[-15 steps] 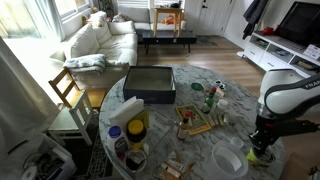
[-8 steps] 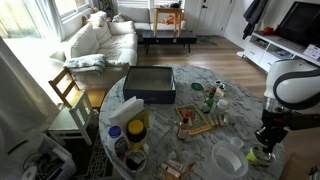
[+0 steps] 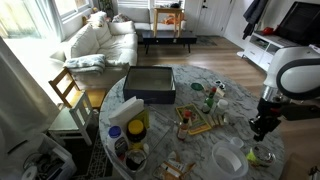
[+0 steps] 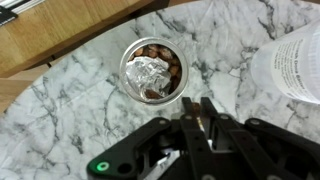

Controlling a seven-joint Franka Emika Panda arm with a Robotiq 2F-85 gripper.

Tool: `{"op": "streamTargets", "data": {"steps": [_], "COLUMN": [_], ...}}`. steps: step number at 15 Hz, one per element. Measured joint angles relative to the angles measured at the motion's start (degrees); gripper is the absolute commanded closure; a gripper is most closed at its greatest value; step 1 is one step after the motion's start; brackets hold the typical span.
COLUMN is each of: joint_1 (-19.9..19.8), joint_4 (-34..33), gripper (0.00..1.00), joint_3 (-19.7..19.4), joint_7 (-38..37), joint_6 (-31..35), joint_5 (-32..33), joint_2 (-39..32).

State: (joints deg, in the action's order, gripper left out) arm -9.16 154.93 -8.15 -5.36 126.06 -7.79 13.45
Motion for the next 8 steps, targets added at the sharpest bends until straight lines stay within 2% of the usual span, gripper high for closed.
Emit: {"op": "streamTargets", "data": {"steps": [8], "joint_1": [1.79], "joint_4": [-0.05], "gripper": [0.97], "joint_3": [0.59], "joint_7": [0.32], "joint_6": [13.89], "joint_5": [-4.98], "joint_2": [-6.12]}}
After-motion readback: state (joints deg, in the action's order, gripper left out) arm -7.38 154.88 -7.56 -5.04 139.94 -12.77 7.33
